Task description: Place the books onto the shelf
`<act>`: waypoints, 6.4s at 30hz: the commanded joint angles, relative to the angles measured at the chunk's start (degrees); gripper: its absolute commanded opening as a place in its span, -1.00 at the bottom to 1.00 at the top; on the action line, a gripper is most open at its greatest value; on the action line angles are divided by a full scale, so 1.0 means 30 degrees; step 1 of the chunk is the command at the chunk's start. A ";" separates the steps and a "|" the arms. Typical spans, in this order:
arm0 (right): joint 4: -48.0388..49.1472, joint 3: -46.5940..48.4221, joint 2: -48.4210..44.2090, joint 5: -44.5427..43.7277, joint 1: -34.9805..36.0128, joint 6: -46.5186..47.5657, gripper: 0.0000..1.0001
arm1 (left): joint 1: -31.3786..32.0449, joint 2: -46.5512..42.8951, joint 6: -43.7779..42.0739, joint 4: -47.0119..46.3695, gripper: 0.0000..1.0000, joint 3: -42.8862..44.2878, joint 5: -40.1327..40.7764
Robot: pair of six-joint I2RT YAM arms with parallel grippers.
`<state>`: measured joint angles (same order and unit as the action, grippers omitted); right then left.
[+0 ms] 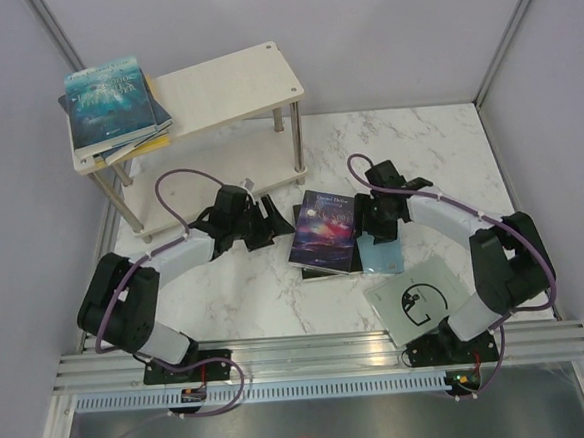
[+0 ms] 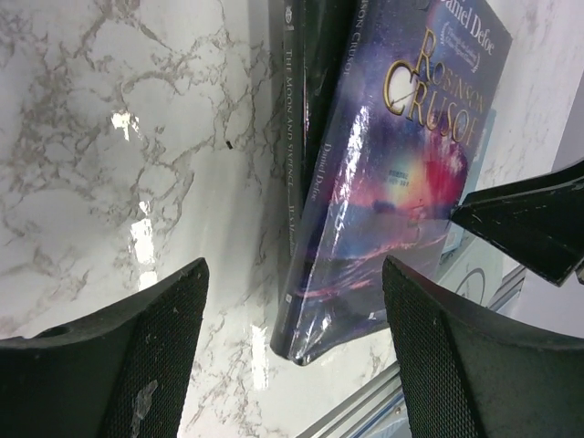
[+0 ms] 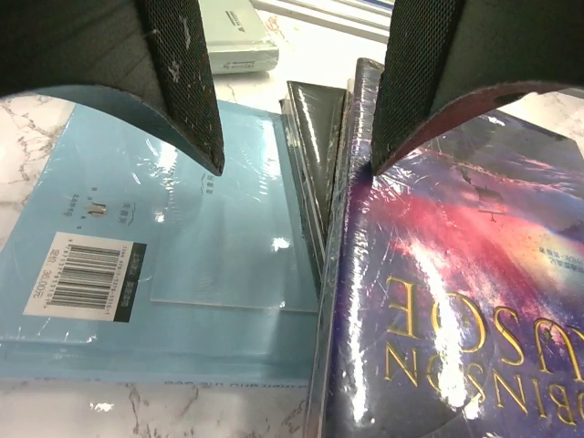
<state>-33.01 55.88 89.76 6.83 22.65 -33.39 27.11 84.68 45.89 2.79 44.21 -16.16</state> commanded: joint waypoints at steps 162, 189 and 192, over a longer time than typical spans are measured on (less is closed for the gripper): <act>1.1358 2.3820 0.8690 1.0439 -0.0315 -1.5091 -1.00 | -0.3120 -1.8326 0.7087 0.1620 0.83 -0.1992 -0.3519; -0.2793 2.0356 0.6767 0.7657 -0.4270 -0.3381 0.96 | -0.3120 -1.6542 0.4778 0.2616 0.80 -0.2283 -0.3927; -0.2706 1.6113 0.4569 0.7127 -0.4387 -0.2207 0.96 | -0.3032 -1.5282 0.3897 0.2646 0.80 -0.2779 -0.4397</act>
<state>-34.57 113.16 109.80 30.89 8.58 -48.86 18.06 36.03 63.83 10.63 37.36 -26.68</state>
